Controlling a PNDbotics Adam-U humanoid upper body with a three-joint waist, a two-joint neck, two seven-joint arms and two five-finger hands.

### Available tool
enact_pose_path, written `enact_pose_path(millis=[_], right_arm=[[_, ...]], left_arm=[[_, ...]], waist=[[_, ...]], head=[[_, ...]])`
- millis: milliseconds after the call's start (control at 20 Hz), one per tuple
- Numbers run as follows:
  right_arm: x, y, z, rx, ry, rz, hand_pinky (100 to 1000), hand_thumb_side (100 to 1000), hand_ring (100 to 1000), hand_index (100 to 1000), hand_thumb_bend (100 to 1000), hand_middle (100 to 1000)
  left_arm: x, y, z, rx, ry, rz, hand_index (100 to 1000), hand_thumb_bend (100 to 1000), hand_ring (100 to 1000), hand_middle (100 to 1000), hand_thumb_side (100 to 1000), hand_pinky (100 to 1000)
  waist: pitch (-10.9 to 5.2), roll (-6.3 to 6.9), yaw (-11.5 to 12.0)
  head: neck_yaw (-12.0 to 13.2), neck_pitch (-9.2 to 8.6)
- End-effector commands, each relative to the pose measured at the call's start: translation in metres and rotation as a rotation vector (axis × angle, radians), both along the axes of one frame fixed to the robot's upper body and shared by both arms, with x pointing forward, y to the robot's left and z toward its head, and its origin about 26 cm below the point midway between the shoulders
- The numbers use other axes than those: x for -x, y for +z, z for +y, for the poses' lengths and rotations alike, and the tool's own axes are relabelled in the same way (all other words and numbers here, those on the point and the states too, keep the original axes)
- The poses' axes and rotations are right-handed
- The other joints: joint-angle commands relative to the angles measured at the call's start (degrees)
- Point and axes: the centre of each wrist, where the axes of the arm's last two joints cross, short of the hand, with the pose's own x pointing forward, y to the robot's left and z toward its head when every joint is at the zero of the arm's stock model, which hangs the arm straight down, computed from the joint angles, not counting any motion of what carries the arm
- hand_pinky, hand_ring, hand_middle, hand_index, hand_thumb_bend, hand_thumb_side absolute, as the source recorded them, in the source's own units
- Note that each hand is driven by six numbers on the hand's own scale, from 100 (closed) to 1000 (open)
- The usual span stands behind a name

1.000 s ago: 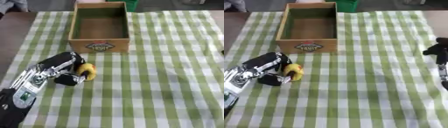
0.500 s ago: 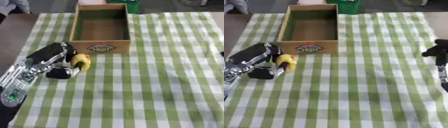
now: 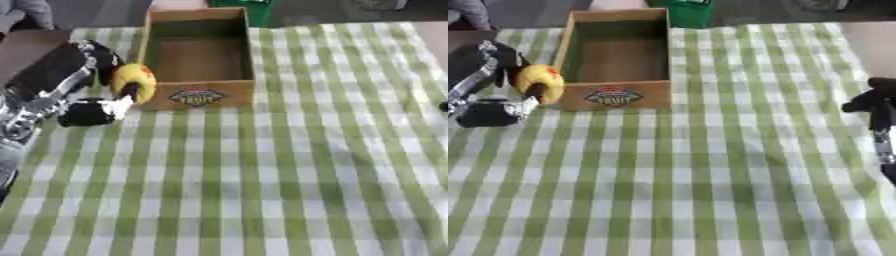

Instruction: Pick up objects on the table and place them in the box.

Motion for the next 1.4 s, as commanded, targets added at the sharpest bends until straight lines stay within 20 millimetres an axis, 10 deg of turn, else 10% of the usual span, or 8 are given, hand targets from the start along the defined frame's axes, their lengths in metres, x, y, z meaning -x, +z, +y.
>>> enact_pose_path(millis=[50,650,1400], right_arm=[[-0.002,0.015,-0.002,0.034,0.025,-0.034,659,489,590,776,100,565],[-0.014,0.04,0.003,0.075,0.133,-0.081,660,491,591,775,100,565],[-0.023,0.062,0.01,0.103,0.224,-0.11,663,479,591,776,100,564]], left_arm=[[-0.002,0.027,0.021,0.009,0.059,-0.119,589,100,440,405,487,348],[-0.046,0.052,0.06,0.116,0.175,-0.327,568,100,449,399,514,367],[-0.098,0.012,0.086,0.056,0.314,-0.176,569,100,476,401,568,397]], waist=[[-0.7,0.16,-0.78],[0.99,2.04,-7.82],[3.02,3.6,-13.13]], head=[[1.19,-1.29],[7.22,-3.45],[10.96,-4.64]])
